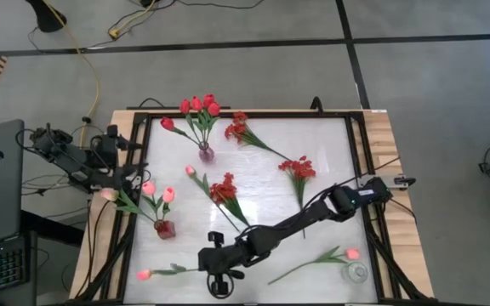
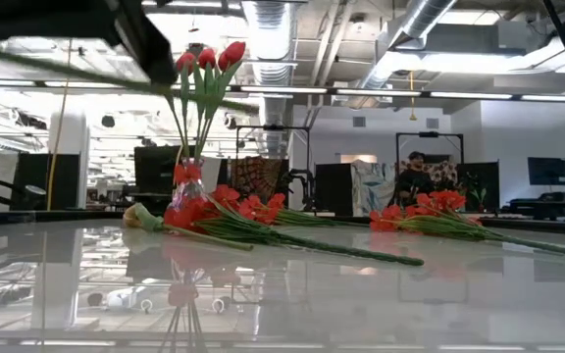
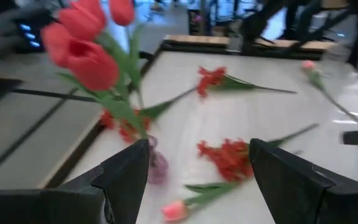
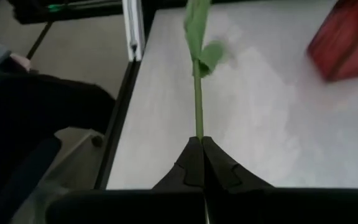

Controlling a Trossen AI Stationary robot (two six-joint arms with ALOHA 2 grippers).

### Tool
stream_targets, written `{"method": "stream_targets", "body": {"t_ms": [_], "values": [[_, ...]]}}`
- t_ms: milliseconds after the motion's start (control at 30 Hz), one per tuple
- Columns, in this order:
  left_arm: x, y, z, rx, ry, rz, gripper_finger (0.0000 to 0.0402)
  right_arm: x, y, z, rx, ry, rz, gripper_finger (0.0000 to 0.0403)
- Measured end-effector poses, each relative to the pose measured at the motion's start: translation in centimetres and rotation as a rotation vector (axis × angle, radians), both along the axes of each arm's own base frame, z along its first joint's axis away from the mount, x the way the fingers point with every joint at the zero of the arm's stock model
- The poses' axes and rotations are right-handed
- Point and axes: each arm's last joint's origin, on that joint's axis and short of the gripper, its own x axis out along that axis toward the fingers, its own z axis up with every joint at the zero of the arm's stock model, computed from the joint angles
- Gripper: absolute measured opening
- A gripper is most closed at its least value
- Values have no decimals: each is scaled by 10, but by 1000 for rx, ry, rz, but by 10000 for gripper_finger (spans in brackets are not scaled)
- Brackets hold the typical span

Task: Sort flowers into vase by color
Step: Put the pink tulip into the red vase

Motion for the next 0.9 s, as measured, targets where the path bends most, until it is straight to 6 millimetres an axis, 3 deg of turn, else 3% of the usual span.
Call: {"method": "stream_targets", "body": {"t_ms": [667,900], "values": [[0,-2,0,-4,26,-79,265,-8,-36,91,-208,-271,-26,15],[0,-3,-1,-24,32,-110,265,-4,-47,112,-267,-427,-39,15]]}}
